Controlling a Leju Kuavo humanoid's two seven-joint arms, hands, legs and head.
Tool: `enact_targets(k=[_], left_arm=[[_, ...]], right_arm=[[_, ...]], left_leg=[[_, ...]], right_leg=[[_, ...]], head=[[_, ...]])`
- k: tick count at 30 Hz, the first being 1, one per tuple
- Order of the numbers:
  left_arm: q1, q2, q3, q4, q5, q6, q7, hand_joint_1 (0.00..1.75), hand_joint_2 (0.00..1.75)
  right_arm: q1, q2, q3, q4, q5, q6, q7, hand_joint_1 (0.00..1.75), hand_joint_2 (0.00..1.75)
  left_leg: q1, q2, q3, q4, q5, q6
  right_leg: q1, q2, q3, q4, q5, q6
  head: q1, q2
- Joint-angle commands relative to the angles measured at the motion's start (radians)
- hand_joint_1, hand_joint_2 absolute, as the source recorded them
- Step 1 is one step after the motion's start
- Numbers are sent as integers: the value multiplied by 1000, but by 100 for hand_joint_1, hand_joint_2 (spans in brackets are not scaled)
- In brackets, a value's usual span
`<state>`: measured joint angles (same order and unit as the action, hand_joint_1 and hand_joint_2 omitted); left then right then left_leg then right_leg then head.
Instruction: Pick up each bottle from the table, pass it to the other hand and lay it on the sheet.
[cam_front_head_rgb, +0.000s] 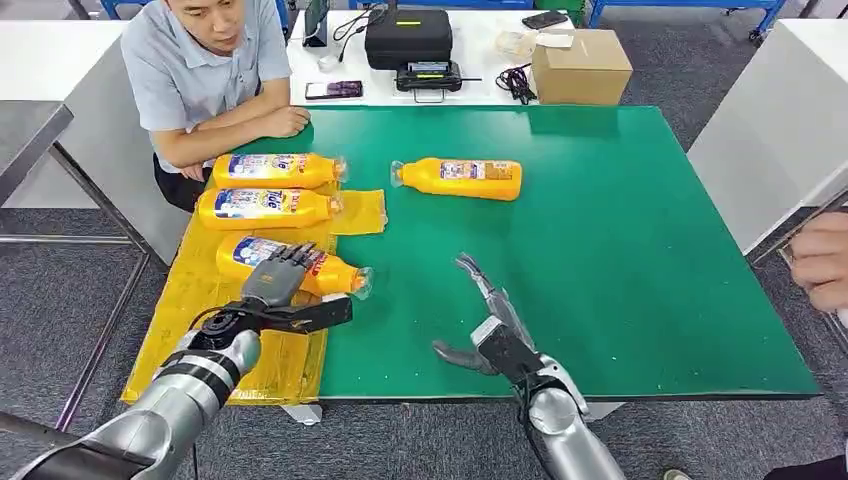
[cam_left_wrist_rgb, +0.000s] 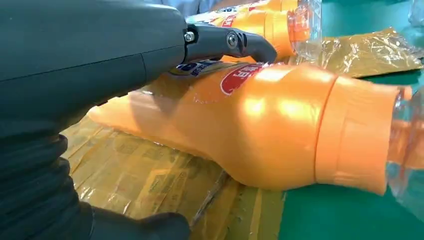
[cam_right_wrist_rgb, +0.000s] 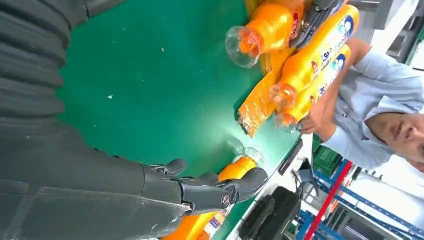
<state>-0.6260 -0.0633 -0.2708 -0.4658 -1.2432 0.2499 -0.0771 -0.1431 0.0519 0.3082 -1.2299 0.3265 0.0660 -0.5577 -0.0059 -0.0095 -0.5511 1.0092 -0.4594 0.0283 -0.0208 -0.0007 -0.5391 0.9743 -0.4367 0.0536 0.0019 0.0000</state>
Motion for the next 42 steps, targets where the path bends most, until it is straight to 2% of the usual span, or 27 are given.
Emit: enact_targets(k=[1, 5, 7, 11, 15, 18, 21, 29, 32, 34, 37, 42], left_arm=[[55, -12, 37, 68, 16, 67, -17, 0, 175], [55, -33, 30, 37, 18, 111, -22, 0, 175], [80, -55, 32, -30, 43, 189, -55, 0, 175], [122, -71, -3, -135, 52, 230, -47, 0, 175], [186, -60, -88, -308, -7, 299, -16, 0, 175], [227, -65, -122, -411, 5, 275, -11, 0, 175], [250, -61, -158, -473, 34, 257, -27, 0, 175], [308, -51, -219, -622, 9, 337, -27, 0, 175], [337, -54, -238, -686, 79, 360, -82, 0, 175], [371, -66, -239, -745, 214, 366, -156, 0, 175], [446, -106, -237, -839, 553, 328, -311, 0, 175], [515, -145, -233, -852, 834, 316, -430, 0, 175]], right_arm=[[-31, 5, -29, 58, 1, 3, 4, 0, 175], [-30, 7, -31, 63, 2, 2, 3, 0, 175], [-15, 8, -36, 49, 6, -5, 1, 0, 175], [14, 7, -50, 18, 9, -16, -2, 0, 175], [44, 6, -71, -6, 16, -28, -6, 0, 175], [51, 9, -87, -1, 15, -32, -9, 0, 175], [56, 16, -101, -1, 9, -32, -16, 0, 175], [71, 19, -104, -11, 5, -40, -21, 0, 175], [87, 19, -111, -18, 4, -51, -24, 0, 175], [99, 32, -129, -29, -11, -64, -24, 0, 175], [122, 64, -167, -58, -89, -73, -24, 0, 175], [145, 87, -188, -117, -156, -128, 2, 0, 175]], left_leg=[[1, 5, 0, -2, 1, -2], [1, 2, 0, -1, 1, -1], [0, 2, 0, -1, 1, -1], [0, -1, 0, 0, 0, -1], [0, -1, -3, 0, 0, 0], [0, -1, -7, 1, 0, -1], [1, -1, -9, 1, 0, -1], [1, 0, -12, 2, 0, -1], [1, 1, -12, 1, 0, -1], [0, 0, -12, 1, 0, -1], [0, 0, -12, 1, 0, -1], [0, 1, -13, 1, -1, -1]], right_leg=[[1, 4, -1, -3, 3, -3], [1, 2, -1, -1, 1, -2], [1, 1, 0, -1, 1, -2], [0, -1, -1, 0, 0, -1], [0, -1, -3, 0, 0, -1], [1, -1, -7, 0, 0, -2], [1, -1, -9, 0, 0, -2], [2, 0, -12, 0, 0, -2], [2, 0, -12, 0, 0, -2], [1, -1, -12, 0, 0, -2], [1, 0, -12, 0, 0, -2], [1, 0, -13, -1, -1, -2]], head=[[0, 0], [0, 0], [0, 0], [-1, 0], [0, 0], [0, 0], [0, 0], [0, 0], [0, 0], [0, 0], [0, 0], [0, 0]])
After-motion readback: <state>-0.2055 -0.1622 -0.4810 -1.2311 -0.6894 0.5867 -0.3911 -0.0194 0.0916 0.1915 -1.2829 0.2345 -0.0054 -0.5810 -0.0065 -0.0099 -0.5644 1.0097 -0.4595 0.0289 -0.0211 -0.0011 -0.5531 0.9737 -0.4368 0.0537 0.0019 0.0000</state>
